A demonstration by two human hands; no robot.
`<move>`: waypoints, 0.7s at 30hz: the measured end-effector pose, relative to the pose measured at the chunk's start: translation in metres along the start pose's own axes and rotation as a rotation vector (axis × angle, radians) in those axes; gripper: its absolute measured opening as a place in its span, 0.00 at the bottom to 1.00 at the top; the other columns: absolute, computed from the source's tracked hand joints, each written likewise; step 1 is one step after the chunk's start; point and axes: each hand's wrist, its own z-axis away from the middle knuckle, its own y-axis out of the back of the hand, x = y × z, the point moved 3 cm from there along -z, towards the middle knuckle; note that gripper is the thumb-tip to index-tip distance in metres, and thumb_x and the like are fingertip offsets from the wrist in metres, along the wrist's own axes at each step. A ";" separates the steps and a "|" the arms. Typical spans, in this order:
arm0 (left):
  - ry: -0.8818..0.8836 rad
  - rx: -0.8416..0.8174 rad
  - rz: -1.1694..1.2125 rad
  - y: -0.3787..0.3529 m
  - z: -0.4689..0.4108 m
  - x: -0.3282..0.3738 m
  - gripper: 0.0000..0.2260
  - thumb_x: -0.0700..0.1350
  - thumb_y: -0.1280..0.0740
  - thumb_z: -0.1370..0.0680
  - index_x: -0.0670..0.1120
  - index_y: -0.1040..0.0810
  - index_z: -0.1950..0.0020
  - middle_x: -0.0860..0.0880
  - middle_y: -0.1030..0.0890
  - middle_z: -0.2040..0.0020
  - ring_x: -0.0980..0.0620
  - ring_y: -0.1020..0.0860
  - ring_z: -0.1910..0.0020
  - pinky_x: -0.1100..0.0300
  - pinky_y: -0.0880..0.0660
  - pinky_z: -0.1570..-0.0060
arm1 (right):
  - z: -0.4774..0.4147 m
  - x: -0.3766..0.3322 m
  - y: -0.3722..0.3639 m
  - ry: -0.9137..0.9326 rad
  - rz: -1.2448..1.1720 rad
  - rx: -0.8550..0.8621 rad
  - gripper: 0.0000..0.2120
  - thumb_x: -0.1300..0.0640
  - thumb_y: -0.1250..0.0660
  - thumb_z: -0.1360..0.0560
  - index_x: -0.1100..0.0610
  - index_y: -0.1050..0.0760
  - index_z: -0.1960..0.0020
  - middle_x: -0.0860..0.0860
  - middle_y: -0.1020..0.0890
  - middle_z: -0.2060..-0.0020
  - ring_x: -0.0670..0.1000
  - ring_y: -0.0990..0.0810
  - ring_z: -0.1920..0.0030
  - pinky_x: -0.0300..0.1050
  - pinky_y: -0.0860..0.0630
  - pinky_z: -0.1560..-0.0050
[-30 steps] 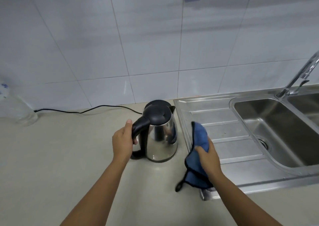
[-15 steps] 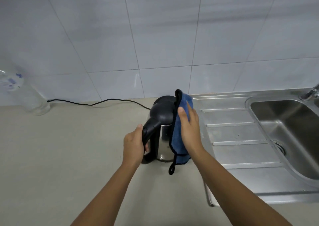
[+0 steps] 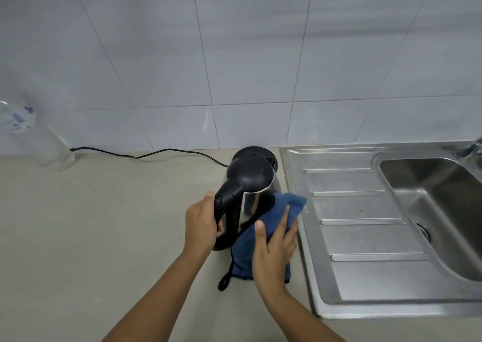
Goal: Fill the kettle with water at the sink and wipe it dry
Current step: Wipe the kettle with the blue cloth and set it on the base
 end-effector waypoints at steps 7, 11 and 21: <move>0.005 0.008 -0.008 -0.001 0.002 0.002 0.26 0.49 0.47 0.18 0.37 0.28 0.72 0.41 0.29 0.78 0.49 0.29 0.78 0.63 0.31 0.74 | -0.038 -0.039 0.001 0.499 0.294 0.197 0.32 0.37 0.43 0.21 0.35 0.50 0.20 0.56 0.43 0.19 0.61 0.42 0.23 0.62 0.38 0.26; 0.013 0.002 0.015 -0.001 0.002 0.006 0.24 0.47 0.46 0.19 0.38 0.29 0.71 0.41 0.30 0.77 0.49 0.31 0.78 0.63 0.33 0.76 | -0.004 0.023 -0.010 0.429 0.319 0.189 0.46 0.45 0.35 0.22 0.33 0.65 0.19 0.54 0.44 0.21 0.59 0.41 0.25 0.71 0.27 0.35; 0.000 -0.041 0.007 0.002 0.003 0.008 0.26 0.48 0.47 0.18 0.37 0.29 0.73 0.40 0.30 0.78 0.47 0.30 0.77 0.63 0.31 0.75 | -0.074 -0.046 0.014 -0.059 -0.109 -0.002 0.39 0.25 0.47 0.23 0.45 0.37 0.19 0.51 0.36 0.19 0.58 0.42 0.19 0.60 0.45 0.19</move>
